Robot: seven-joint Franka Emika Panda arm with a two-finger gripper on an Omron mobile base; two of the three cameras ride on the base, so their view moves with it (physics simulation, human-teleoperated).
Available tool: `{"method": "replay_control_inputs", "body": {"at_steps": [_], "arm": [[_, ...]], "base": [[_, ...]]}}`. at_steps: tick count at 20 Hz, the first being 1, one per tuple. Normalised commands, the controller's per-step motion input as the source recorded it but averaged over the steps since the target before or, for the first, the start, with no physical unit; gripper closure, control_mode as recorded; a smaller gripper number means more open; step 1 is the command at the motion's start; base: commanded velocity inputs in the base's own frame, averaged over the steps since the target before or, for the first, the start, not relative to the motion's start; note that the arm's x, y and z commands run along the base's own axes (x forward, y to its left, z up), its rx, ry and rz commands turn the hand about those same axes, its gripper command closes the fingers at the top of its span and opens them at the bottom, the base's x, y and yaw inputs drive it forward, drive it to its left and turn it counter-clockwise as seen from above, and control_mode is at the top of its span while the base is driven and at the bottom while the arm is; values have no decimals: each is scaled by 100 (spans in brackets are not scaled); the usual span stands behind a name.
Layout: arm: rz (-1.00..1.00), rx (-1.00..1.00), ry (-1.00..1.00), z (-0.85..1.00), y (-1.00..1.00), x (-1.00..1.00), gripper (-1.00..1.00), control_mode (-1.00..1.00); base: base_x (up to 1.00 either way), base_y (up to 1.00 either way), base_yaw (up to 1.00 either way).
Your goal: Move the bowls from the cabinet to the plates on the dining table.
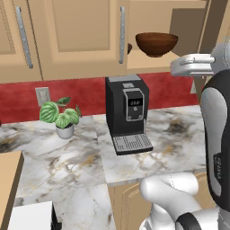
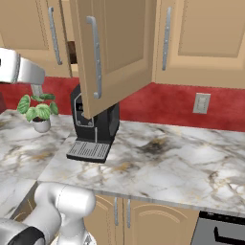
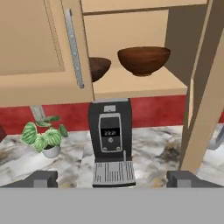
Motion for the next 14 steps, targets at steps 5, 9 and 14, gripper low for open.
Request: {"method": "replay_control_inputs", "body": {"at_steps": [5, 9, 14], "arm": [[-1, 0, 14, 0, 11, 100, -100, -100], [0, 0, 10, 0, 0, 81, -100, -100], [0, -4, 5, -12, 0, 54, -100, -100]], "base": [[0, 0, 0], [0, 0, 0], [0, 0, 0]]}}
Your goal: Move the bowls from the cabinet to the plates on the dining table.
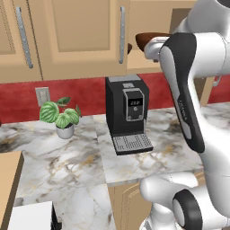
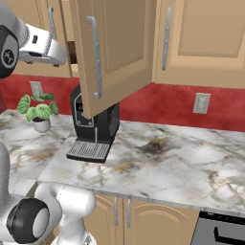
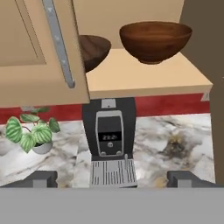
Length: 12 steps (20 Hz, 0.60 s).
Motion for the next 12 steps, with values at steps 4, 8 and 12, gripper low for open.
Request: {"method": "replay_control_inputs", "body": {"at_steps": [4, 8, 12], "arm": [[0, -10, 4, -17, 0, 48, -100, -100], [0, -13, 4, -10, -7, 23, -100, -100], [0, -14, 2, -1, -26, 1, -100, -100]], "base": [[0, 0, 0], [0, 0, 0], [0, 0, 0]]}}
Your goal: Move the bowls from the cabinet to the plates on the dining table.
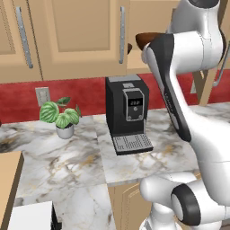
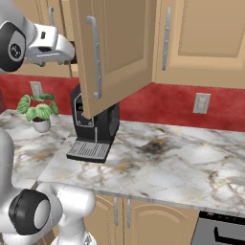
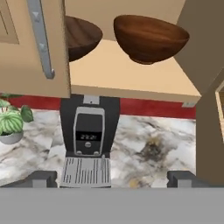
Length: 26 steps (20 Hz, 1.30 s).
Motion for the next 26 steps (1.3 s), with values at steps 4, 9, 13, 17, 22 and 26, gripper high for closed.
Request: {"method": "replay_control_inputs", "body": {"at_steps": [4, 9, 13, 17, 22, 26], "arm": [[-2, -14, 4, 0, -42, -24, -100, -100], [-5, -18, 10, -14, -45, -19, -100, -100], [-9, -23, 11, -28, -10, 2, -100, -100], [-6, -20, 4, -15, 0, 21, -100, -100], [-9, -23, 6, -22, -2, 12, -100, -100], [-15, -27, 16, -15, -29, -2, -100, -100]], "base": [[0, 0, 0], [0, 0, 0], [0, 0, 0], [0, 0, 0], [0, 0, 0], [0, 0, 0]]}}
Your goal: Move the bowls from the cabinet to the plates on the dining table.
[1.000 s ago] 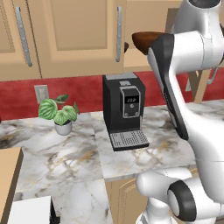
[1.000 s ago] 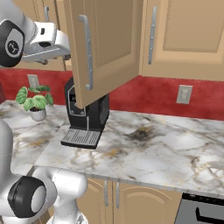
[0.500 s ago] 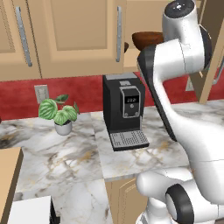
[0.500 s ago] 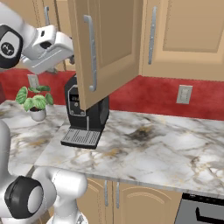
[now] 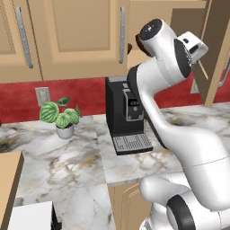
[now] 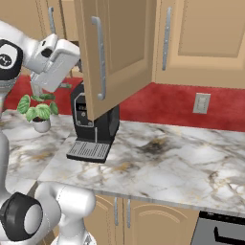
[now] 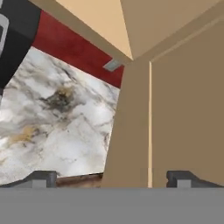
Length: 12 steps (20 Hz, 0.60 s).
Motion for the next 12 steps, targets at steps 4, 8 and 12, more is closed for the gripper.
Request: {"method": "replay_control_inputs", "body": {"at_steps": [4, 8, 12], "arm": [[-16, -21, 15, -2, -42, -23, -100, -100], [-7, -13, 5, 0, -53, -51, -100, -100], [-11, -13, 9, 0, -64, -40, -100, -100]], "base": [[0, 0, 0], [0, 0, 0], [0, 0, 0]]}}
